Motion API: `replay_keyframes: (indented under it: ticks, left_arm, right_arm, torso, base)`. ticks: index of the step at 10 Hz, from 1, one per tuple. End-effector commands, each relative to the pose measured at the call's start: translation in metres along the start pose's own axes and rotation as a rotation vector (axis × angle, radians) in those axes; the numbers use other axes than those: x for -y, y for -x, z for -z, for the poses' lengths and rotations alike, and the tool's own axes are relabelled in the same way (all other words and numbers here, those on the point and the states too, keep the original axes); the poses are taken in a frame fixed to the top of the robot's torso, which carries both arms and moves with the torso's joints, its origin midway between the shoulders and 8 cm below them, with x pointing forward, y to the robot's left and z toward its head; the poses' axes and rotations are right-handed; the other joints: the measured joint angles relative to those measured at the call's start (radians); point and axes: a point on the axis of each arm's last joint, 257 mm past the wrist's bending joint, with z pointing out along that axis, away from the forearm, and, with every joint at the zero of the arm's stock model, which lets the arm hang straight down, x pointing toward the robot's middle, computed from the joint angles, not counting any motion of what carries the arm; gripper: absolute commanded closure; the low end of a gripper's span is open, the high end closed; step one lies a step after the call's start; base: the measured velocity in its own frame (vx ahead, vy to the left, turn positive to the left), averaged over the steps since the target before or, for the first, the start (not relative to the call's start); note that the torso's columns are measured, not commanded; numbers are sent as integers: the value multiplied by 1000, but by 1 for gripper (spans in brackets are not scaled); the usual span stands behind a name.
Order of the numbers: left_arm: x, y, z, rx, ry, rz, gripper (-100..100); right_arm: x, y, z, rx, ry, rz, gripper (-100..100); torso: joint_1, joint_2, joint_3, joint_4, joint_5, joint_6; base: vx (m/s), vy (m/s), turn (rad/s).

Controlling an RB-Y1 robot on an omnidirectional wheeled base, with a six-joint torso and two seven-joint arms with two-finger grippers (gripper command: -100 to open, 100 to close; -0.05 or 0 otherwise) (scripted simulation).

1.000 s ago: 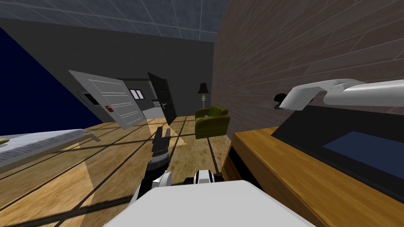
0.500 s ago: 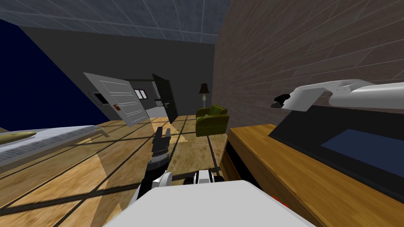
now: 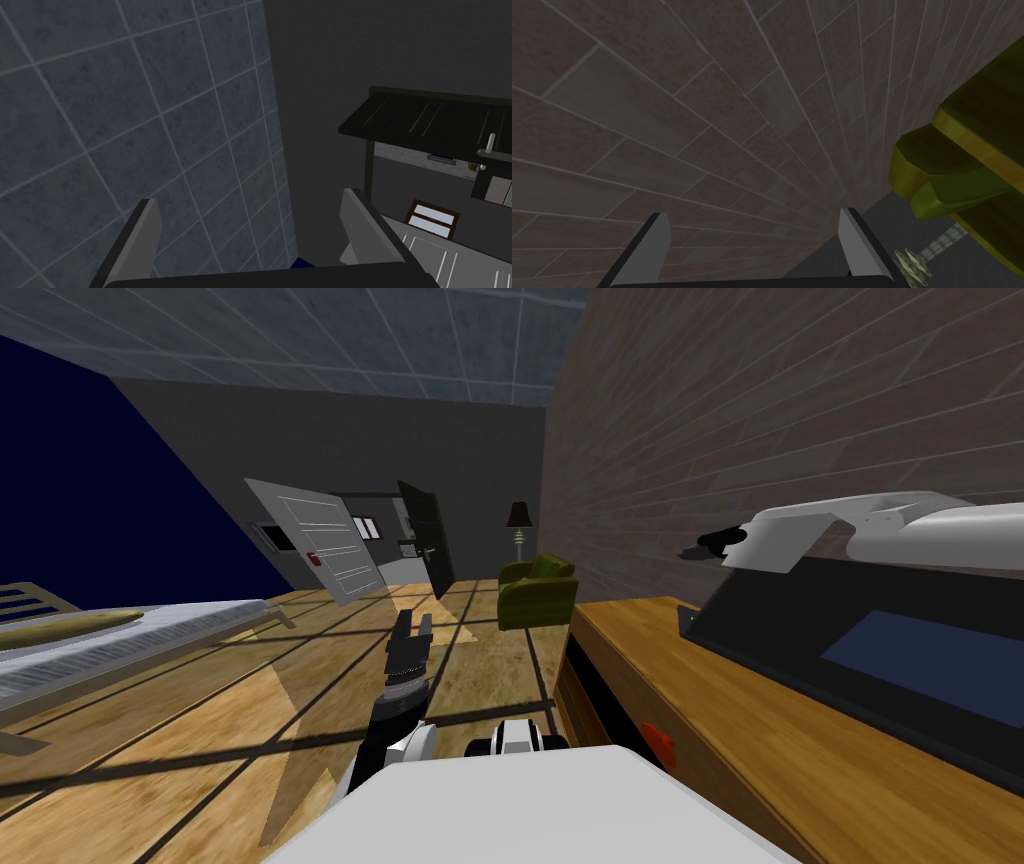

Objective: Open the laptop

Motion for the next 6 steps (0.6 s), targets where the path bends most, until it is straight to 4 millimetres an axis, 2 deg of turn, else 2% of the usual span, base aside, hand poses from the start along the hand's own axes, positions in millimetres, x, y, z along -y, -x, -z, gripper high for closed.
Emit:
replay_keyframes:
  ticks: [1,6]
  left_arm:
    - [0,0,0,0,0,0,0]
    - [0,0,0,0,0,0,0]
  right_arm:
    - [-2,-1,-2,40,17,7,-100]
    - [-7,16,2,169,62,28,-100]
  torso:
    - [0,3,1,0,0,-1]
    - [7,-4,-3,-1,6,-5]
  base:
    - [-152,-9,34]
    - [-146,-17,33]
